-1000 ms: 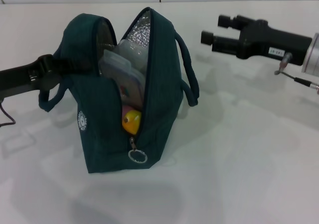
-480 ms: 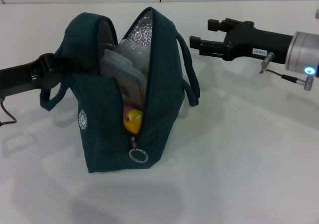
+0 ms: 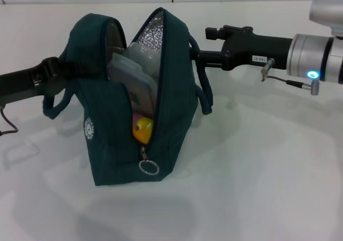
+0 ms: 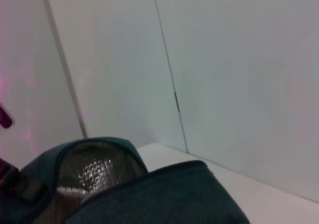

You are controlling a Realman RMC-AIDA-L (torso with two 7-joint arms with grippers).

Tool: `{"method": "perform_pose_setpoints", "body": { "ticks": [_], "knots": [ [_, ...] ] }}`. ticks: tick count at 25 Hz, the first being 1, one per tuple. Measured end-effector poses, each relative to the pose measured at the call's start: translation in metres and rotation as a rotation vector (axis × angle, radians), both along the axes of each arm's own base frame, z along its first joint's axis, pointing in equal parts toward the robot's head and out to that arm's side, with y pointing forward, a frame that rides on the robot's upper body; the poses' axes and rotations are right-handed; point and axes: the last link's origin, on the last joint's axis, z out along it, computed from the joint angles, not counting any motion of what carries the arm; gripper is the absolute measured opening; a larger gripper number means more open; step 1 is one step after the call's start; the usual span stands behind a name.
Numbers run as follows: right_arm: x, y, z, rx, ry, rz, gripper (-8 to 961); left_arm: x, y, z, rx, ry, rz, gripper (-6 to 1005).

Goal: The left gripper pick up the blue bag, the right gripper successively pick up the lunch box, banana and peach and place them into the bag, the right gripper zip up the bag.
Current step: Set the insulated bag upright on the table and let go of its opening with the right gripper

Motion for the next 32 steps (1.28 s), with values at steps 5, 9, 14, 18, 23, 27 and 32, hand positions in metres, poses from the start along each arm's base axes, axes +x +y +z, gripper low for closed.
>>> {"method": "perform_pose_setpoints", "body": {
  "ticks": [5, 9, 14, 18, 23, 27, 32],
  "knots": [
    [-0.004, 0.002, -0.005, -0.001, -0.02, 0.01, 782, 0.0, 0.0, 0.0, 0.0, -0.001, 0.0, 36],
    [-0.004, 0.002, -0.004, 0.021, -0.018, 0.026, 780, 0.0, 0.0, 0.0, 0.0, -0.001, 0.0, 35],
    [-0.005, 0.003, -0.001, 0.042, 0.003, 0.025, 596, -0.001, -0.001, -0.002, -0.005, -0.007, 0.004, 35],
    [-0.004, 0.003, -0.001, 0.047, -0.001, 0.027, 429, -0.001, 0.0, -0.002, -0.004, -0.006, 0.006, 35],
    [-0.004, 0.003, 0.0, 0.05, 0.0, 0.03, 231, -0.001, 0.0, -0.002, -0.003, -0.005, 0.005, 35],
    [-0.001, 0.002, 0.004, 0.064, 0.021, 0.017, 141, -0.001, 0.0, -0.001, -0.002, -0.007, 0.004, 36],
    [0.004, -0.001, 0.025, 0.135, 0.1, -0.004, 104, 0.004, 0.002, 0.002, 0.045, -0.037, -0.043, 36]
  ]
}}
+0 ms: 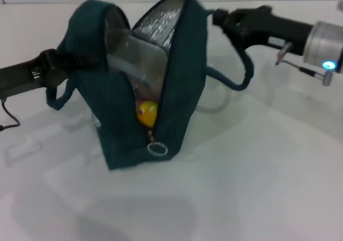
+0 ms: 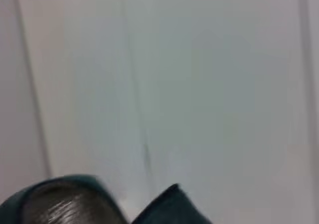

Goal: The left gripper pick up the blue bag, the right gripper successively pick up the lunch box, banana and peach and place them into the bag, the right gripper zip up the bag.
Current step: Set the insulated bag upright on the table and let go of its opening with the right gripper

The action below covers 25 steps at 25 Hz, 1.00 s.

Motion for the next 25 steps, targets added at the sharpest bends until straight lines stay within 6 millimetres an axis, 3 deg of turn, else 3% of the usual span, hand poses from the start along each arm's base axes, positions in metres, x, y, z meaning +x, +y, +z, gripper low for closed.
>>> {"method": "perform_pose_setpoints", "body": {
  "ticks": [7, 16, 22, 25],
  "knots": [
    [0.028, -0.016, 0.042, 0.115, 0.083, -0.047, 76, 0.003, -0.008, -0.003, 0.014, -0.081, -0.031, 36],
    [0.046, -0.037, 0.062, 0.101, 0.174, -0.051, 74, 0.03, -0.023, -0.015, -0.055, -0.259, -0.166, 35],
    [0.057, -0.044, 0.077, 0.103, 0.226, -0.067, 72, 0.024, -0.025, -0.018, -0.051, -0.28, -0.142, 35],
    [0.05, -0.053, 0.078, 0.058, 0.255, -0.005, 72, 0.027, -0.025, -0.019, -0.049, -0.299, -0.146, 35]
  ]
}}
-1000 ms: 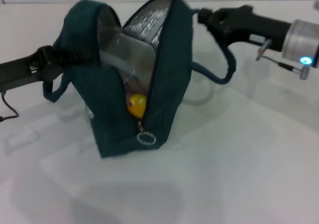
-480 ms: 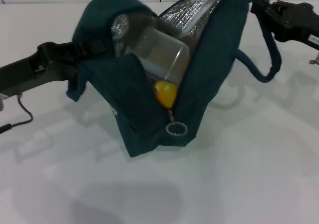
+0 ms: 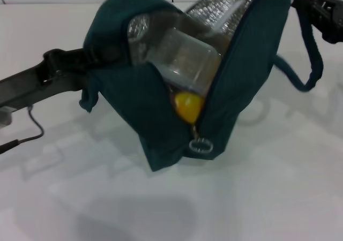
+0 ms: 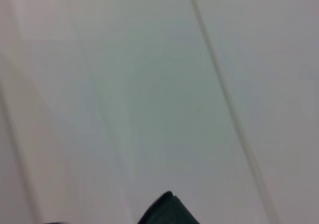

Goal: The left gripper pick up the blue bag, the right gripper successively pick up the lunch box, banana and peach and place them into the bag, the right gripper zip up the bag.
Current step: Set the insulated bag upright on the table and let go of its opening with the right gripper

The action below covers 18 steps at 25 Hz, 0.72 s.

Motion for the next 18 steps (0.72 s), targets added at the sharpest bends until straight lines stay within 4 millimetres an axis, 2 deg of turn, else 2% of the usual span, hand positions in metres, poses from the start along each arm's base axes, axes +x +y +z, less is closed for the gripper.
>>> {"method": "perform_pose_setpoints", "body": {
  "ticks": [3, 6, 9, 12, 15, 18],
  "knots": [
    [-0.015, -0.011, 0.004, -0.034, 0.034, 0.116, 73, 0.014, 0.004, -0.011, -0.026, -0.022, -0.042, 35],
    [-0.027, -0.013, 0.002, -0.063, 0.047, 0.165, 73, 0.033, 0.012, -0.037, -0.097, -0.024, -0.091, 35],
    [-0.031, -0.008, -0.014, -0.114, 0.017, 0.16, 71, 0.051, 0.02, -0.061, -0.157, -0.007, -0.132, 36],
    [-0.031, -0.002, -0.031, -0.169, -0.02, 0.142, 68, 0.061, 0.024, -0.071, -0.185, 0.024, -0.159, 36],
    [-0.022, 0.004, -0.029, -0.149, -0.024, 0.08, 69, 0.051, 0.023, -0.069, -0.176, 0.027, -0.12, 36],
    [-0.009, 0.006, -0.022, -0.113, -0.018, 0.02, 69, 0.027, 0.019, -0.058, -0.105, 0.012, -0.014, 36]
  ]
}}
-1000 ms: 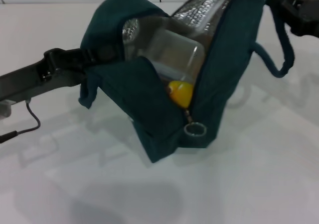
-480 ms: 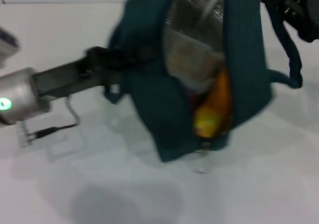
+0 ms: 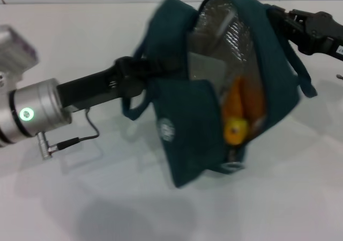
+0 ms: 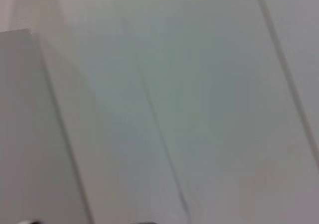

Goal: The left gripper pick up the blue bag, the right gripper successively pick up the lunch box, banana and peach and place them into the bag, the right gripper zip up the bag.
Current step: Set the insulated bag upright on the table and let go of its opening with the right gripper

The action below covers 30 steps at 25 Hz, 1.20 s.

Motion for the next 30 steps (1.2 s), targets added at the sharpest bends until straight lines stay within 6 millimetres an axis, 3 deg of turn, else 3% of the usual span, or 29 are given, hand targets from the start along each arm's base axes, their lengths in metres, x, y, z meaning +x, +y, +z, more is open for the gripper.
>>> {"method": "perform_pose_setpoints", "body": {
  "ticks": [3, 10, 20, 24, 30],
  "knots": [
    [0.004, 0.0, -0.002, 0.001, -0.007, -0.02, 68, -0.012, -0.001, -0.001, 0.031, 0.023, 0.063, 36],
    [-0.001, 0.007, -0.018, -0.036, -0.048, -0.015, 68, -0.019, 0.001, -0.02, -0.009, 0.115, 0.098, 36],
    [0.001, 0.012, -0.014, -0.009, -0.05, -0.035, 68, -0.017, -0.002, -0.015, -0.001, 0.073, 0.089, 36],
    [0.025, 0.016, -0.004, 0.044, -0.058, -0.158, 69, -0.026, -0.01, -0.001, 0.034, 0.029, 0.104, 35],
    [0.038, 0.018, -0.003, 0.065, -0.073, -0.221, 69, -0.02, -0.023, 0.028, 0.114, -0.109, 0.026, 35]
  ]
}}
